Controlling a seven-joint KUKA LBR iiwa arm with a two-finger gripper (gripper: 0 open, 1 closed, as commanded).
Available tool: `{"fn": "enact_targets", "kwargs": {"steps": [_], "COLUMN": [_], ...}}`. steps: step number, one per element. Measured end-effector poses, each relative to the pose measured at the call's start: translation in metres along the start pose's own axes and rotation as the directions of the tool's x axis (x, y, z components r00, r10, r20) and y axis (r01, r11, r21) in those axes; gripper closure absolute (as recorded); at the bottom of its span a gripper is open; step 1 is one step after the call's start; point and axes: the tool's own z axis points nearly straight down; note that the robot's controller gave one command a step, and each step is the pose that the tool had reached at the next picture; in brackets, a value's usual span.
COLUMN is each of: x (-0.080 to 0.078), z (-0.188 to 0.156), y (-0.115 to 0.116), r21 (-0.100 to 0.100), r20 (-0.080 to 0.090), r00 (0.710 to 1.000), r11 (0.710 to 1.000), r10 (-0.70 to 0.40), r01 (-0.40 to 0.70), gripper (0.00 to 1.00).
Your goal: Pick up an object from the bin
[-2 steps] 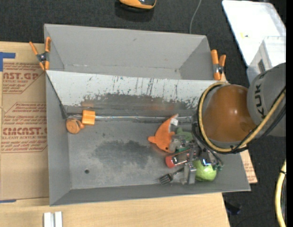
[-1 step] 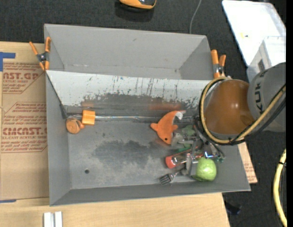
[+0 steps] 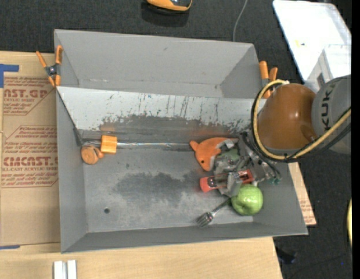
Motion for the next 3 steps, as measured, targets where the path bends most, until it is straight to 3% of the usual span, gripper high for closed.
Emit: {"fn": "enact_targets", "kwargs": {"steps": [1,2,3], "x": [0.0,0.014,0.012], "z": [0.0,-0.003,-0.008], "y": [0.0,0.011,0.012], "r21": [0.0,0.025,0.026], "r20": [0.001,-0.003,0.0], "r00": [1.0,1.0,1.0], "r11": [1.0,1.0,1.0], "r10": [0.0,-0.007,-0.01], "r01": [0.0,0.007,0.01], "gripper": [1.0,1.0,1.0]}}
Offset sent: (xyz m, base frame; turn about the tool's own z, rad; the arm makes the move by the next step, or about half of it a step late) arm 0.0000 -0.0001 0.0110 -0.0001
